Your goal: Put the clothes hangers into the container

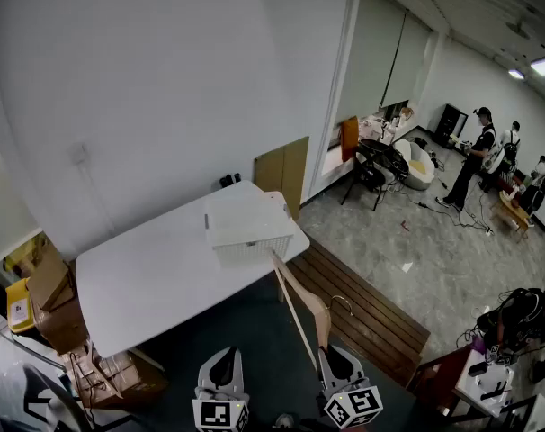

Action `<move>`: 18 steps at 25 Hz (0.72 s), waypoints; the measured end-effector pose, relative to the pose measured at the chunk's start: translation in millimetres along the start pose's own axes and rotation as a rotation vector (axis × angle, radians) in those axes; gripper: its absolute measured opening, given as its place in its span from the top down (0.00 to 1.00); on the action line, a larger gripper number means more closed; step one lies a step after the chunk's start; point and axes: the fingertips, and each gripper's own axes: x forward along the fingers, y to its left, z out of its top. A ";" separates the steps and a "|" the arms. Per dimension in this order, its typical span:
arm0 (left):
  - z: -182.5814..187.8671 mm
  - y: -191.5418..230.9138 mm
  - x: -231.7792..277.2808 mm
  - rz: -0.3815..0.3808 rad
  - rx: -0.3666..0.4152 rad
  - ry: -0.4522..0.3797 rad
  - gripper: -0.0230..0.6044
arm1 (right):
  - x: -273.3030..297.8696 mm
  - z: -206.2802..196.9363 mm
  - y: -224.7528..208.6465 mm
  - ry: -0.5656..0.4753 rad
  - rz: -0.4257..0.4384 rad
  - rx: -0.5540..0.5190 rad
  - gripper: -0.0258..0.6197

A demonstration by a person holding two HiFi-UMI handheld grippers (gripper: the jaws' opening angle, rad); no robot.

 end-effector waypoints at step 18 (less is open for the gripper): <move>2.8 26.6 0.2 -0.017 -0.002 0.003 0.95 | 16.0 3.6 16.6 -0.010 -0.030 0.018 0.87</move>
